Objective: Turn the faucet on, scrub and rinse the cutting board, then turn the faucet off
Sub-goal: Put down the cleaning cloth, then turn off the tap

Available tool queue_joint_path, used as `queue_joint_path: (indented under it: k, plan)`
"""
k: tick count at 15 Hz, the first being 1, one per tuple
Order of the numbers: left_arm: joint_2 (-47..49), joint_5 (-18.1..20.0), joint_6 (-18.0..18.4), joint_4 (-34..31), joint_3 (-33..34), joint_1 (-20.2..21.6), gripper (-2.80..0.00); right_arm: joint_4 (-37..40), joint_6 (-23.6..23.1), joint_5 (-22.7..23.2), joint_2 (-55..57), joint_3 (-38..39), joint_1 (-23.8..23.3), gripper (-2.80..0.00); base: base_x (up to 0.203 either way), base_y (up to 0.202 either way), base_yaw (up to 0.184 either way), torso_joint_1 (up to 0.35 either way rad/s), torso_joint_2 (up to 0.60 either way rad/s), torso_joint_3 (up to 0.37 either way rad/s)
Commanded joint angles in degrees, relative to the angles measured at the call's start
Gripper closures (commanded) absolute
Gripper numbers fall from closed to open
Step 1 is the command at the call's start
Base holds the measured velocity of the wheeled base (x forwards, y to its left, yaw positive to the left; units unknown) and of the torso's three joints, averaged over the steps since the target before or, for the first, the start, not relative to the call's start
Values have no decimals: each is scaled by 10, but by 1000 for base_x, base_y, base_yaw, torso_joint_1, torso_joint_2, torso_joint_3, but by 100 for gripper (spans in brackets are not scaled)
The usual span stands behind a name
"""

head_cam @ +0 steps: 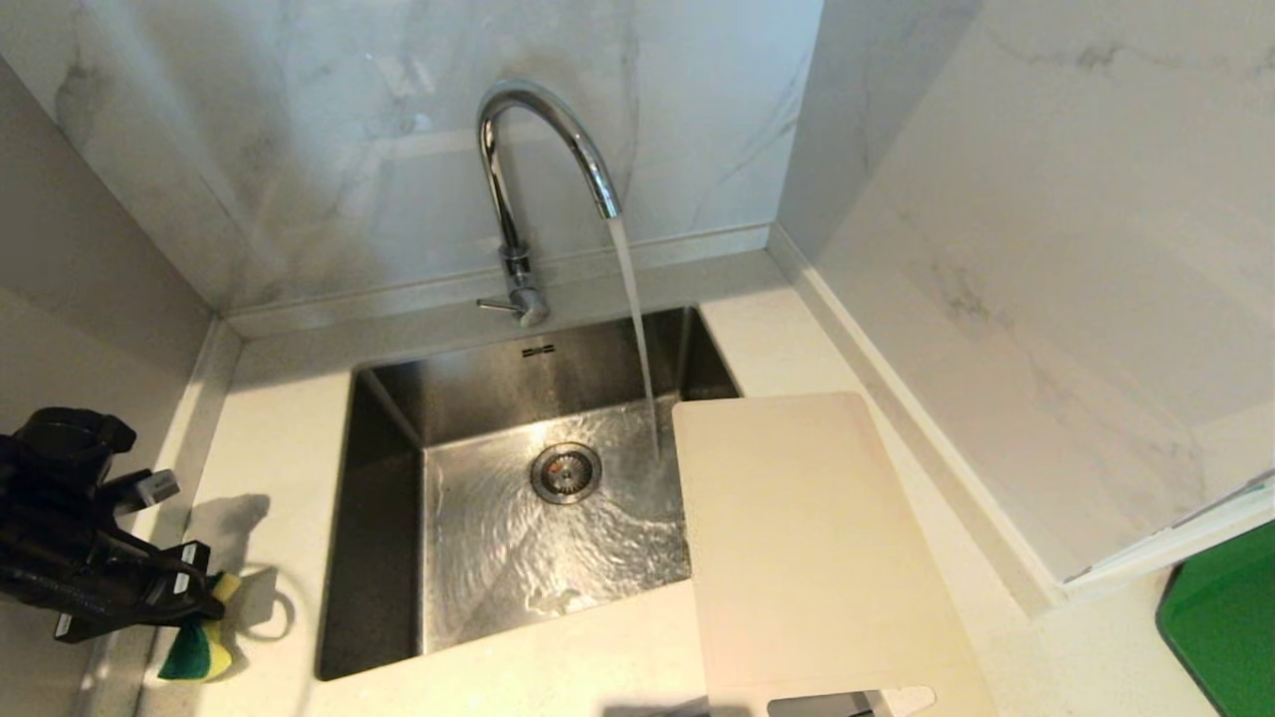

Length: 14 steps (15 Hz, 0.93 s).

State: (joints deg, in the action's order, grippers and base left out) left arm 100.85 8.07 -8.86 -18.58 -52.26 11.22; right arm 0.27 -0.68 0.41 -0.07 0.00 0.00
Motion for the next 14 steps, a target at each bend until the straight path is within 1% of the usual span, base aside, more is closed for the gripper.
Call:
queue_joint_path:
  k: [1,4,8,10,11,12,14]
  plan:
    - [-2,0,0,-2,3,-1,-280,0,0,0,1,0,0,0,0,0,0,0,0,0]
    - [-26,9,0,-2,12,0,-280,0,0,0,1,0,0,0,0,0,0,0,0,0]
    - [-75,16,-1,-1,7,-1,-280,0,0,0,1,0,0,0,0,0,0,0,0,0]
    - [-106,25,-9,-1,-14,-19,-280,0,0,0,1,0,0,0,0,0,0,0,0,0]
    - [-113,27,-29,-1,-28,-35,-280,0,0,0,1,0,0,0,0,0,0,0,0,0]
    - [-117,27,-53,-1,-41,-50,0,0,0,0,1,0,0,0,0,0,0,0,0,0]
    - [-125,27,-110,-1,-73,-86,0,0,0,0,1,0,0,0,0,0,0,0,0,0]
